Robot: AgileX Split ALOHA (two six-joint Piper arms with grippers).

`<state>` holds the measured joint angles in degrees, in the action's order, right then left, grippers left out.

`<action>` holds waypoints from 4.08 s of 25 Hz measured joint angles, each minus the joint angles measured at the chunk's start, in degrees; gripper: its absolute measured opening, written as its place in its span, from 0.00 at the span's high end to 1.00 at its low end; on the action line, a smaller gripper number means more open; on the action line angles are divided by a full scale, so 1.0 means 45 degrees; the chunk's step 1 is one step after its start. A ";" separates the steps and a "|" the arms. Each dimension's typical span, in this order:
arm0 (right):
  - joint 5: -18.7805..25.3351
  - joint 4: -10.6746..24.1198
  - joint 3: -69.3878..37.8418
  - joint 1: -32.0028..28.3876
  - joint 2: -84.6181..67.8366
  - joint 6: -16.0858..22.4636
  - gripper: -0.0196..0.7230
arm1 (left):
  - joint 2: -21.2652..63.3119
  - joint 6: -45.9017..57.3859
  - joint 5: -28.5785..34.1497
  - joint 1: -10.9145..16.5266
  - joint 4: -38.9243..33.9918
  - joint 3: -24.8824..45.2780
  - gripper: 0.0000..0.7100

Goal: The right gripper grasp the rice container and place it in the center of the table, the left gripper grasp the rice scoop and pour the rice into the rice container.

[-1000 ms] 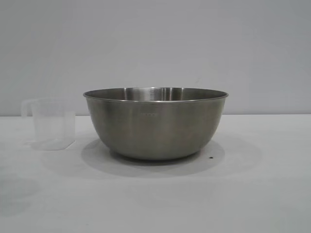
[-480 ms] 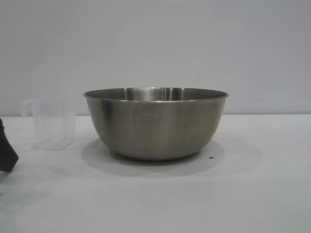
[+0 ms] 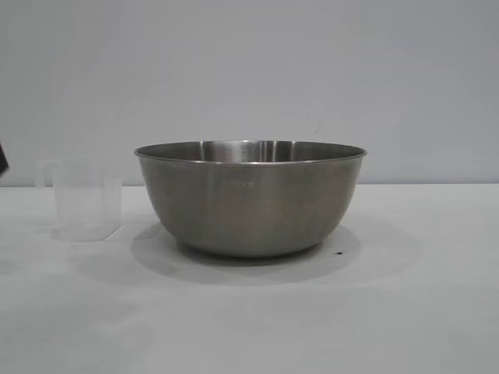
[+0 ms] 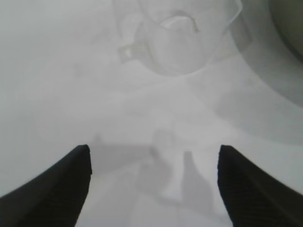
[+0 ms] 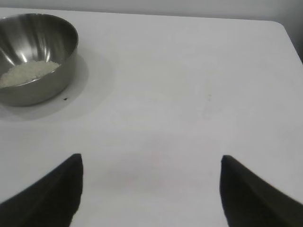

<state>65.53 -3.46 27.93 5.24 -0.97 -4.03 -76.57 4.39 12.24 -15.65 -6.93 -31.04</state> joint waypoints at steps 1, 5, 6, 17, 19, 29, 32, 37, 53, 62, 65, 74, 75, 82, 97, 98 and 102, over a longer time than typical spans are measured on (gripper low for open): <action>0.0000 0.0000 0.0000 0.0000 0.0000 0.0000 0.25 | 0.0362 0.0000 0.0731 0.0000 0.0000 -0.0122 0.31; 0.0000 0.0000 0.0000 0.0000 0.0000 0.0000 0.25 | 0.2114 0.0000 0.2852 0.0000 0.0000 -0.0390 0.31; 0.0000 0.0000 0.0000 0.0000 0.0000 0.0000 0.25 | 0.2613 0.0000 0.3298 0.0000 0.0000 -0.0385 0.31; 0.0000 0.0000 0.0000 0.0000 0.0000 0.0000 0.25 | 0.8591 -0.0387 0.8199 0.0000 0.0633 -0.0385 0.31; 0.0000 0.0000 0.0000 0.0000 0.0000 0.0000 0.25 | 0.9658 -0.0762 0.9076 0.0000 0.1341 -0.0385 0.31; 0.0000 0.0000 0.0000 0.0000 0.0000 0.0000 0.25 | 1.4152 -0.1057 1.1038 0.0000 0.2317 -0.0385 0.31; 0.0000 0.0000 0.0000 0.0000 0.0000 0.0000 0.25 | 1.5019 -0.1115 1.1600 0.0000 0.2317 -0.0385 0.31; 0.0000 0.0000 0.0000 0.0000 0.0000 0.0000 0.25 | 1.5878 -0.1719 1.2201 0.0000 0.2264 -0.0385 0.31; 0.0000 0.0000 0.0000 0.0000 0.0000 0.0000 0.25 | 1.5974 -0.1850 1.1612 0.0000 0.2315 0.0676 0.31; 0.0000 0.0000 0.0000 0.0000 0.0000 0.0000 0.25 | 1.5974 -0.1873 1.1557 0.0000 0.2315 0.0714 0.31; 0.0000 0.0000 0.0000 0.0000 0.0000 0.0000 0.25 | 1.5974 -0.1873 1.1557 0.0000 0.2315 0.0735 0.31; 0.0000 0.0000 0.0000 0.0000 0.0000 0.0000 0.25 | 1.6160 -0.1873 1.1557 0.0919 0.2315 0.0735 0.31; 0.0000 0.0000 0.0000 0.0000 0.0000 0.0000 0.25 | 1.6256 -0.1873 1.1557 0.1301 0.2315 0.0735 0.31; -0.0011 -0.0006 0.0000 0.0000 0.0000 0.0000 0.25 | 1.7225 -0.1873 1.1557 0.2781 0.2315 0.0735 0.31; -0.0011 -0.0006 0.0000 0.0303 0.0000 0.0000 0.25 | 1.7233 -0.1879 1.1557 0.3492 0.2315 0.0735 0.31; -0.0011 -0.0006 0.0000 0.0368 0.0000 0.0000 0.25 | 1.7233 -0.1879 1.1557 0.3520 0.2315 0.0735 0.31; -0.0011 -0.0006 0.0000 0.0425 0.0000 0.0000 0.25 | 1.7233 -0.1879 1.1557 0.3542 0.2315 0.0735 0.31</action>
<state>65.48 -3.48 27.93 7.16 -0.97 -4.03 0.98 -4.06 64.25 0.28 3.48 -27.73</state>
